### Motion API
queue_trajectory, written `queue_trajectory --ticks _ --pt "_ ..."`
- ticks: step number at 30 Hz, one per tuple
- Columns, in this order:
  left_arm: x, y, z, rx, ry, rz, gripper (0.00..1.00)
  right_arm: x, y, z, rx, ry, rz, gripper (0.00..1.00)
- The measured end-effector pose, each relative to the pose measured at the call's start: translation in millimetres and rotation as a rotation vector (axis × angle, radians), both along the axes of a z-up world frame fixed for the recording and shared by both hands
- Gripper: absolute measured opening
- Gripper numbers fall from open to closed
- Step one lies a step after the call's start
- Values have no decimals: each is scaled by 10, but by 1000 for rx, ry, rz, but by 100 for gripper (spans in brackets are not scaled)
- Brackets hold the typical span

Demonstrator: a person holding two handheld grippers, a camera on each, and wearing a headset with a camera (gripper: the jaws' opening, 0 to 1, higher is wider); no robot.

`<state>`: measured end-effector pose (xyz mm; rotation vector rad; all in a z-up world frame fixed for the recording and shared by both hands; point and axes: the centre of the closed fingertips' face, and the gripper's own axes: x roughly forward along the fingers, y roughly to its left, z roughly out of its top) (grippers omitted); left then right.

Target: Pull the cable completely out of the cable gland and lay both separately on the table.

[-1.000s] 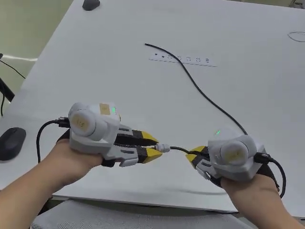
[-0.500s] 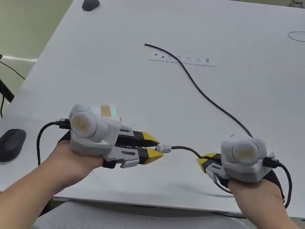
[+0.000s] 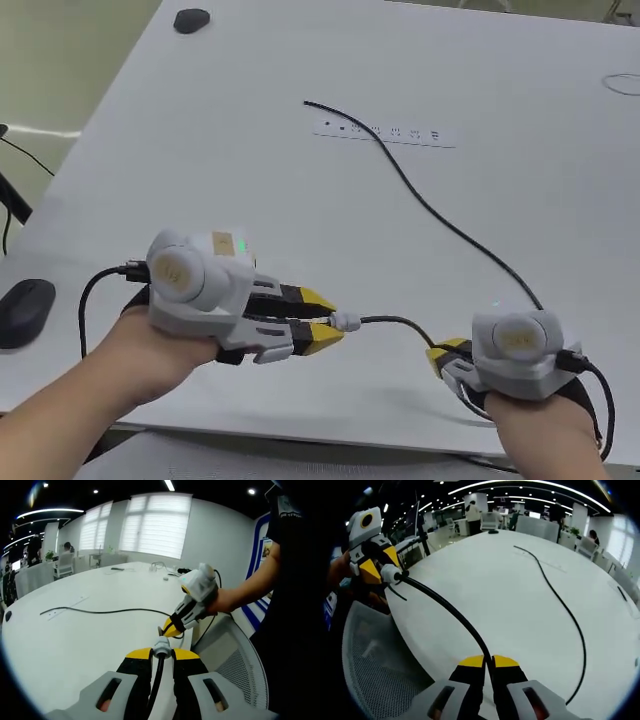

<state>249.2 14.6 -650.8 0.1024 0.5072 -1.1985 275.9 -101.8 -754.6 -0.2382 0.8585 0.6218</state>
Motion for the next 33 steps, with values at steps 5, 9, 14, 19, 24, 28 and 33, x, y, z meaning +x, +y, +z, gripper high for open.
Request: queue_trajectory --ticks 5,9,14,19,24,28,33 --pt "2 10 -2 5 0 0 15 0 -5 22 -9 -23 23 1" --pt "11 25 18 8 -3 1 15 -3 5 36 -15 -33 38 1" --pt "31 43 21 6 5 14 15 3 12 70 -18 -47 46 2" --pt "39 60 23 6 6 16 15 -8 18 115 -49 -71 84 2" --pt "62 77 23 4 11 25 15 -27 54 172 -43 -78 102 6" --pt "48 70 12 7 15 23 15 -89 115 246 -60 -106 179 13" --pt "26 59 -5 8 21 21 15 -124 193 369 -77 -142 241 17"
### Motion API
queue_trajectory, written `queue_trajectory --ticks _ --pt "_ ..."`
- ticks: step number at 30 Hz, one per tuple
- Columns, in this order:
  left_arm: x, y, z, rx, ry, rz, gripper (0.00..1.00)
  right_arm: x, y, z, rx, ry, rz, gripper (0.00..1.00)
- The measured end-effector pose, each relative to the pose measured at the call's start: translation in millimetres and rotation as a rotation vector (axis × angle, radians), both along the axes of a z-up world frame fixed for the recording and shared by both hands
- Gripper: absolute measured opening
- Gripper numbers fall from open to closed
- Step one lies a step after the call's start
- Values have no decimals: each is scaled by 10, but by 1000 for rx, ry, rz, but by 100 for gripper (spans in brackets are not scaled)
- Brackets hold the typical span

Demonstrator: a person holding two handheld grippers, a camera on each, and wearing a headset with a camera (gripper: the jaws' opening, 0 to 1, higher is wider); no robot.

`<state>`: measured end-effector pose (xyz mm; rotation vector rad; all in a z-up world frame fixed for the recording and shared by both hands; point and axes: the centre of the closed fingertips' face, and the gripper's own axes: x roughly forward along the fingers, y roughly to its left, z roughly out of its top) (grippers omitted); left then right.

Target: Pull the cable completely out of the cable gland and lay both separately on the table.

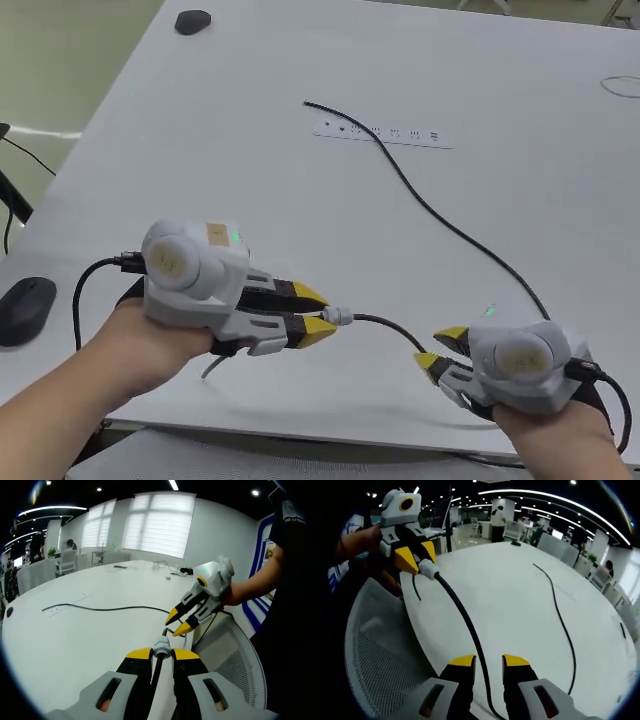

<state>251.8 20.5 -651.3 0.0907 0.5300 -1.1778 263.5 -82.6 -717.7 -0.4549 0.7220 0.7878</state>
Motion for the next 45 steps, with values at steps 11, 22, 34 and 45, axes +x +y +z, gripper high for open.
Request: queue_trajectory --ticks 11,22,34,45 --pt "-22 -10 9 -4 -2 -5 15 37 384 292 -9 -106 164 20" --pt "-28 3 -17 3 -3 -9 15 -12 708 431 -11 -153 288 18" --pt "-31 -27 -26 -2 -3 -14 15 -67 843 471 -33 -189 366 11" --pt "-39 -46 -51 -1 1 -19 15 -100 869 445 -37 -187 401 2"
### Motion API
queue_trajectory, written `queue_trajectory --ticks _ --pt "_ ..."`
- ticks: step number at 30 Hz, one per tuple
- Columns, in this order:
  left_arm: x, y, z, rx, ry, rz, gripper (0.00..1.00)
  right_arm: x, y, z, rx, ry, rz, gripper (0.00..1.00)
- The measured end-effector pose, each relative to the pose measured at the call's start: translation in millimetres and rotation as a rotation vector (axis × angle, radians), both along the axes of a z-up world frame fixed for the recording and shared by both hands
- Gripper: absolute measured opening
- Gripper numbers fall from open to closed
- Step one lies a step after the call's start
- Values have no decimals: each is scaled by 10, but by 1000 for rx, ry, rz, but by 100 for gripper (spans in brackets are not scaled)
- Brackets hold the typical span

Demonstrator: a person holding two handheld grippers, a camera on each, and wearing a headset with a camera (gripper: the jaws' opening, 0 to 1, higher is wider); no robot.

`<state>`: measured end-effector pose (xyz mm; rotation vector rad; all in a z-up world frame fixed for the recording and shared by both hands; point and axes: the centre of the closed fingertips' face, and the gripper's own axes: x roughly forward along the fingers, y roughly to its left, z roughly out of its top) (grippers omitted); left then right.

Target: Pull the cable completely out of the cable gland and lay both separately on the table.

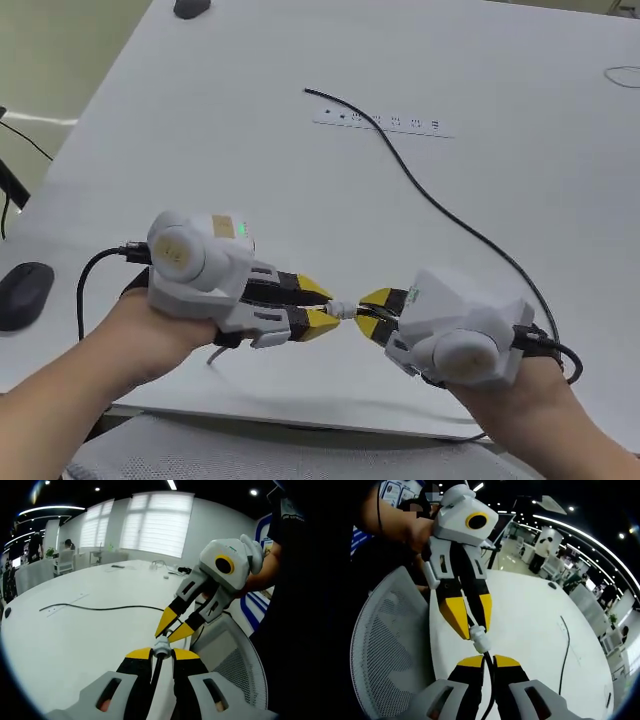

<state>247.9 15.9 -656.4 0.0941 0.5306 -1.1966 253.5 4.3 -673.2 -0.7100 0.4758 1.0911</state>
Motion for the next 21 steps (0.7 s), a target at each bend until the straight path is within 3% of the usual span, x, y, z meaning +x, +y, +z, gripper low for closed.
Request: queue_trajectory --ticks 10,21 --pt "16 -5 7 -5 -2 4 15 17 -10 -12 17 19 -21 0" --pt "62 5 56 -18 -15 10 15 121 -166 -81 34 75 -118 0"
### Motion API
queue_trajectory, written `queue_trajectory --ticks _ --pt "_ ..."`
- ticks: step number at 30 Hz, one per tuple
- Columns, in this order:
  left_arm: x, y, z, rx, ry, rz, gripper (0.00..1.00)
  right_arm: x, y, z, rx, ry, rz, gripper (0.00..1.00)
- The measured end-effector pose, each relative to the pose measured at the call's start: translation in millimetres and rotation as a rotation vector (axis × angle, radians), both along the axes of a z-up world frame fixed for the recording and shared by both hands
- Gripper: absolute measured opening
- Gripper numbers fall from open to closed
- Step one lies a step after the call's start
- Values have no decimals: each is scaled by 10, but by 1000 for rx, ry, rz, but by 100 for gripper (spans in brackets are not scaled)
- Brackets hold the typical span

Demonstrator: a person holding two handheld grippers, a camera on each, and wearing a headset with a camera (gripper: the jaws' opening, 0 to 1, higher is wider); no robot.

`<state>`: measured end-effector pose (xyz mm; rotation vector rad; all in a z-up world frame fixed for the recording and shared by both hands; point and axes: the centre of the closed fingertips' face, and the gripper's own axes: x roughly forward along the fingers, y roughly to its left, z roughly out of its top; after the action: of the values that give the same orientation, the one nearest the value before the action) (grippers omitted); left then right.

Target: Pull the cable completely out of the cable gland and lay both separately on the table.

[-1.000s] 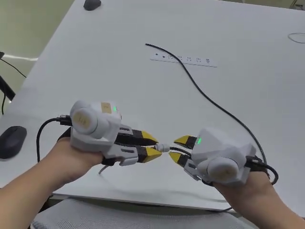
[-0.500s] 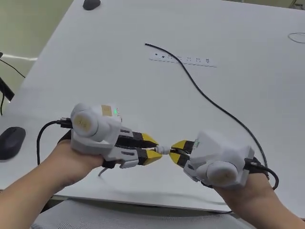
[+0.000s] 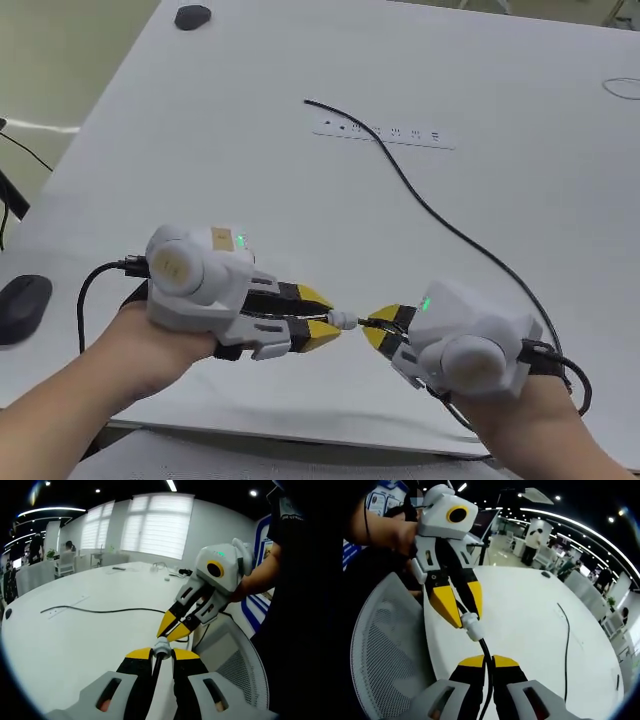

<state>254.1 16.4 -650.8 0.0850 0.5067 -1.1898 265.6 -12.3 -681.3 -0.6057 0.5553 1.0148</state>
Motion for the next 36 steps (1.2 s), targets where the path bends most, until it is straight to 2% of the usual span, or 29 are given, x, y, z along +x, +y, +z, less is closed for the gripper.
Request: queue_trajectory --ticks 3,7,9,11,12,17,22,31,33,36 --pt "18 0 30 -13 -4 6 15 28 -56 -19 6 12 -25 0" --pt "24 -4 44 -12 -8 4 15 44 -126 -74 42 65 -83 0" --pt "26 -2 48 -12 -11 3 15 62 -169 -100 41 71 -97 0" --pt "23 2 51 -13 -12 4 15 60 -210 -141 53 93 -126 0" --pt "18 4 49 -12 -12 4 15 54 -229 -163 77 122 -157 0" --pt "-3 -1 46 -15 -12 3 15 62 -351 -265 87 157 -213 0" --pt "-9 -3 59 -21 -16 3 15 57 -496 -403 113 215 -299 0" --pt "-18 2 59 -23 -19 3 15 48 -750 -668 136 340 -449 0" --pt "-19 4 64 -25 -18 4 15 25 -795 -734 143 384 -491 0" --pt "-22 -1 75 -27 -22 1 15 15 -847 -802 155 428 -537 0"
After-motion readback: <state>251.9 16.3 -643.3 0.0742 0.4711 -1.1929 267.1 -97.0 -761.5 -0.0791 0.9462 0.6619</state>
